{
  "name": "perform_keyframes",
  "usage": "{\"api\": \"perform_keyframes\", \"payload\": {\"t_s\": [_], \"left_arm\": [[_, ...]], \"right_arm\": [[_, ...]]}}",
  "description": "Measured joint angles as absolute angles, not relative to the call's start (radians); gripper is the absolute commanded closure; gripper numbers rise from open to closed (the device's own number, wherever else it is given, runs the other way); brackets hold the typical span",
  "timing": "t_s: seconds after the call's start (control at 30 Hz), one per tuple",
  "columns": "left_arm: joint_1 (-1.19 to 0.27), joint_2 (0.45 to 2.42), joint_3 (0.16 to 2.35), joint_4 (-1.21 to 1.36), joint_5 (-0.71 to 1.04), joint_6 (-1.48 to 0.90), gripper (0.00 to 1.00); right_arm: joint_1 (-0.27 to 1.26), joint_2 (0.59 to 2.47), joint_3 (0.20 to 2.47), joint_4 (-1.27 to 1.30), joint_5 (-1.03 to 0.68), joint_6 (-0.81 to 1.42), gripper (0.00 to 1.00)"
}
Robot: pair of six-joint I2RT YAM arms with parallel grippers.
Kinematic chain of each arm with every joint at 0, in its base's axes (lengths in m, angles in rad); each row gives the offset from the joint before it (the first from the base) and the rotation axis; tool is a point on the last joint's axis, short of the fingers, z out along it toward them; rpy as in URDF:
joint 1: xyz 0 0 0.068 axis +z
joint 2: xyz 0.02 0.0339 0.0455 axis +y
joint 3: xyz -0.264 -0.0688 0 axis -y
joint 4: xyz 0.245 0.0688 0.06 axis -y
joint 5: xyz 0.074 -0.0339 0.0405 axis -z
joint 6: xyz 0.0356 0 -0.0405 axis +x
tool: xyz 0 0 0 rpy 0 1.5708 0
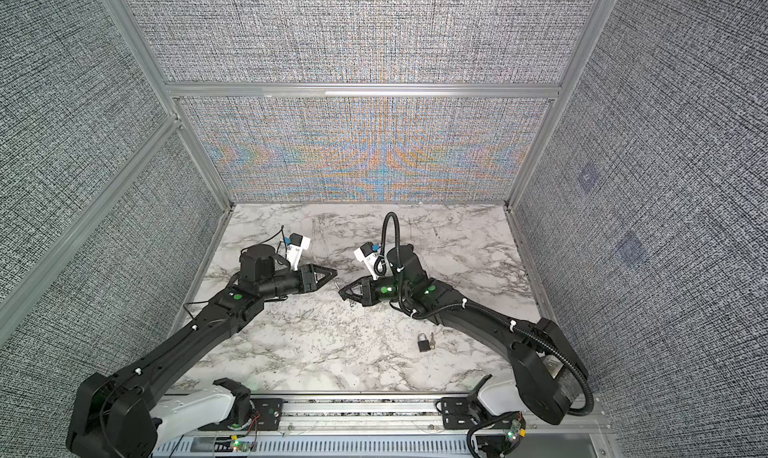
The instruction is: Lock with the key
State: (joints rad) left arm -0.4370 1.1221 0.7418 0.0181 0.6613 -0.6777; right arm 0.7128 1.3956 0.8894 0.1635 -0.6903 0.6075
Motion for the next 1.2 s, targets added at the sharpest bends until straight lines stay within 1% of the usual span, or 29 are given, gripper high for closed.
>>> {"api": "perform_keyframes", "payload": {"t_s": [0.2,0.27,0.47,0.63,0.87,1.0,1.2], "left_arm": [[-0.437,1.102,0.729,0.078,0.752,-0.654,0.64],[-0.437,1.102,0.729,0.08,0.786,-0.643,0.67],[-0.438,1.094,0.724,0.08,0.844,-0.616,0.71],[-0.438,1.094,0.721,0.069,0.863,-0.597,0.74],[-0.438,1.084,0.712,0.036,0.866,-0.585,0.74],[-0.438,1.08,0.702,0.023,0.866,-0.58,0.8],[-0.438,1.071,0.696,0.021,0.866,-0.576,0.84]], "right_arm": [[0.686,1.41,0.896,0.159,-0.817,0.607,1.0],[0.68,1.417,0.897,0.158,-0.854,0.607,1.0],[0.675,1.434,0.909,0.154,-0.921,0.614,1.0],[0.674,1.44,0.909,0.153,-0.944,0.617,1.0],[0.668,1.441,0.909,0.147,-0.95,0.623,1.0],[0.668,1.442,0.909,0.145,-0.95,0.627,1.0],[0.668,1.447,0.909,0.144,-0.95,0.633,1.0]]}}
